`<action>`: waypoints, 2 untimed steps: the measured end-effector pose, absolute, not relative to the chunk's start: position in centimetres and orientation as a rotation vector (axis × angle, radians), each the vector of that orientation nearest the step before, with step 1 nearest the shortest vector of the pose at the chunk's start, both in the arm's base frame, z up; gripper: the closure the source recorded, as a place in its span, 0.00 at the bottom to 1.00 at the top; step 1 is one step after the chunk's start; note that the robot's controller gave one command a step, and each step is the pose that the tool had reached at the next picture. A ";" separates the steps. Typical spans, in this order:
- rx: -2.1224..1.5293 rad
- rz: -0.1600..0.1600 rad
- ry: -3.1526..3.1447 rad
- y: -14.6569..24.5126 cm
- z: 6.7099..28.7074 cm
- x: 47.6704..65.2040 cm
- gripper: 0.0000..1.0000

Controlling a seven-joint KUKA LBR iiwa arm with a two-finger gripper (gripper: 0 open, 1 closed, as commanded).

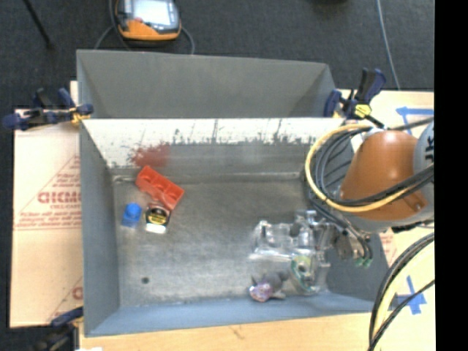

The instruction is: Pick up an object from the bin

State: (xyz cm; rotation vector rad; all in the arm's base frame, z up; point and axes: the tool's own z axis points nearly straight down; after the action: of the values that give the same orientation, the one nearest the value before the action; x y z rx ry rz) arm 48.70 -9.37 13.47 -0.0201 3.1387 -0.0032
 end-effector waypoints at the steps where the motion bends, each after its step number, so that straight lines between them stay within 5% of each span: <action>1: -0.421 -0.007 3.089 -14.5 7.9 47.9 0.00; 2: -0.425 -0.011 3.074 -14.4 8.2 48.3 1.00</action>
Offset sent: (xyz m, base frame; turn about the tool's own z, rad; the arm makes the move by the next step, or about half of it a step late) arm -0.0150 -0.0516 -0.0611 -0.2585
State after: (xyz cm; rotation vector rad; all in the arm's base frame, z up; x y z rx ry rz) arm 48.32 -14.38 8.24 -0.4250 3.0737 -0.0111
